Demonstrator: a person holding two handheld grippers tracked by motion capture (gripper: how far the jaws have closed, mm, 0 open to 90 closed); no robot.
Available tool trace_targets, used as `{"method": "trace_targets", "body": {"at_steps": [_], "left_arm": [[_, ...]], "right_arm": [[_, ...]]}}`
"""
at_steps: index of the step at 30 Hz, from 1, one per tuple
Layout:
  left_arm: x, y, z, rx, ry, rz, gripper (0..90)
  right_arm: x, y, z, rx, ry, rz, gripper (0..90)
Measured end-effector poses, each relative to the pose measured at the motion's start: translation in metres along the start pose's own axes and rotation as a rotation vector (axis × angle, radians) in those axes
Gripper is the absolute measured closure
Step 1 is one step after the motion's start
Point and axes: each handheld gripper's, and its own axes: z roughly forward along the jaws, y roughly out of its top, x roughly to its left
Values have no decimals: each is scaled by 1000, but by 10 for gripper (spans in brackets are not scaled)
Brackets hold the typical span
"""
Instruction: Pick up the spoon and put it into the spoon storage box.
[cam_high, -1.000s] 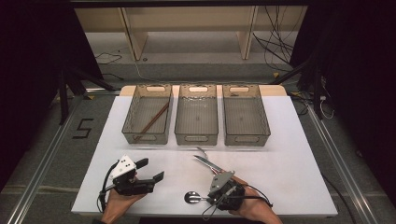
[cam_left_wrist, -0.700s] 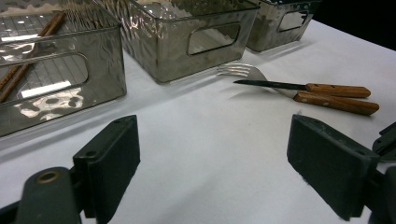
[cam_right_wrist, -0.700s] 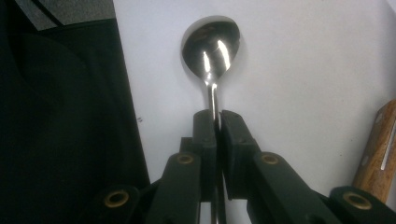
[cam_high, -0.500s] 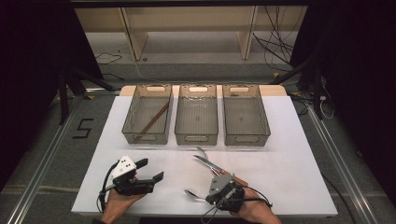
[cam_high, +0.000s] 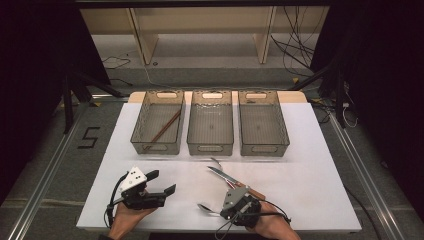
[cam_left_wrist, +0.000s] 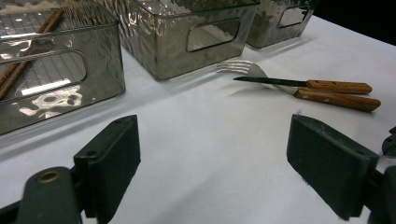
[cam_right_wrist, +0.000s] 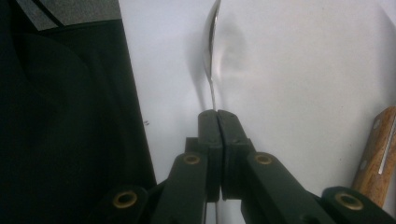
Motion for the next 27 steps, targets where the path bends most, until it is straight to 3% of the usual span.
{"method": "trace_targets", "body": {"at_steps": [9, 15, 20, 27], "left_arm": [[0, 0, 0, 0, 3, 1, 171], [1, 0, -1, -3, 7, -3, 171], [1, 0, -1, -4, 9, -3, 171], [1, 0, 0, -5, 10, -3, 171]], "right_arm": [[1, 0, 0, 0, -5, 0, 900], [-3, 1, -9, -40, -25, 23, 900], [-11, 3, -22, -102, -50, 83, 900], [-34, 17, -44, -219, -92, 184, 900]]}}
